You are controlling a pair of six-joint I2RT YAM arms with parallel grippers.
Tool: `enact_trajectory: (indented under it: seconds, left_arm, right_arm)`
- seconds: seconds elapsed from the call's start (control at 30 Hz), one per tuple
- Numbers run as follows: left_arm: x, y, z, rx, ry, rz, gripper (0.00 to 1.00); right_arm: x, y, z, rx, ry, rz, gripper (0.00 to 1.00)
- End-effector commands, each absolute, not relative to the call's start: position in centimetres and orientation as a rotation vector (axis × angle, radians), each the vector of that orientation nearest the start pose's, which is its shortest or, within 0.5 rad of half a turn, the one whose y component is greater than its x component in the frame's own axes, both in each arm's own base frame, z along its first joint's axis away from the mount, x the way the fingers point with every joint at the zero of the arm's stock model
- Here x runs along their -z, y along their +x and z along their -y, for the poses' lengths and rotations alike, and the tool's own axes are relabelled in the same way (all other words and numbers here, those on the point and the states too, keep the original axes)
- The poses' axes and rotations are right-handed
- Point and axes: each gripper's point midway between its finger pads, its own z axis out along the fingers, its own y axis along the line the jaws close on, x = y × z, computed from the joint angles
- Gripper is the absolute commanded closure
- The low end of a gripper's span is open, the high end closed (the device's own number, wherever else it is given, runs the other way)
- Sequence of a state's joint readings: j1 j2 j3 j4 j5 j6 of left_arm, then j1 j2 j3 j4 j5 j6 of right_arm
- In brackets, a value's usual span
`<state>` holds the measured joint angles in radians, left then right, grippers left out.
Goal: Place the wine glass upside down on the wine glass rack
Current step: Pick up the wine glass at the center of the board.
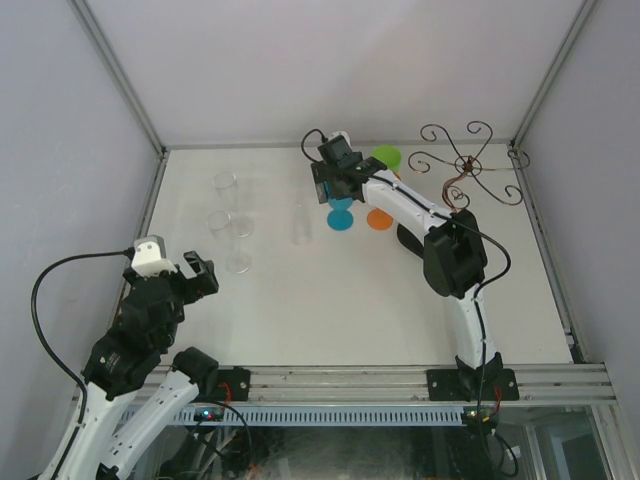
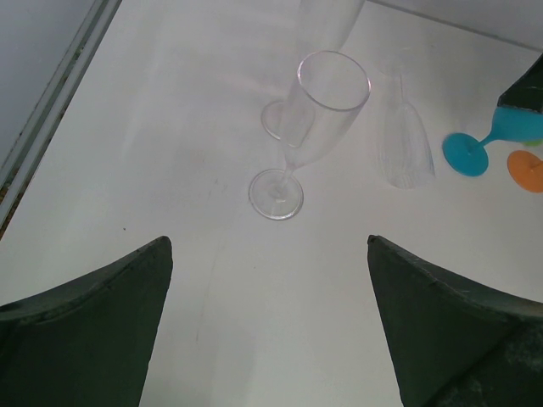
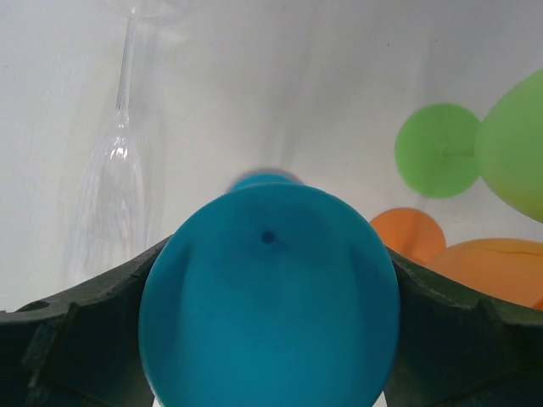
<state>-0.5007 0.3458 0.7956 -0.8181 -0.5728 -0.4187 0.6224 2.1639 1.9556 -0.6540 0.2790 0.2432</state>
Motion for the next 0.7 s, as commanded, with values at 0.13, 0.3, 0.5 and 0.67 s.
enact_trajectory:
  seconds: [0.13, 0.3, 0.5, 0.67]
  left_arm:
    - [-27.2, 18.6, 0.5, 0.107, -0.345, -1.774, 0.00]
    - [-27.8, 18.2, 0.1, 0.125, -0.373, -1.735, 0.00]
    - [-28.4, 17.7, -0.1, 0.169, -0.403, -1.682, 0.00]
    - [-29.6, 16.8, -0.5, 0.192, -0.395, -1.640, 0.00]
  right_arm:
    - [-20.6, 46.5, -29.4, -0.184, -0.272, -2.205, 0.29]
    - [-23.5, 44.4, -31.1, -0.215, -0.315, -2.150, 0.30]
    - [-26.8, 40.6, -32.0, -0.207, -0.358, -2.093, 0.32]
    - [-28.3, 36.9, -31.5, -0.220, -0.370, -2.047, 0.33]
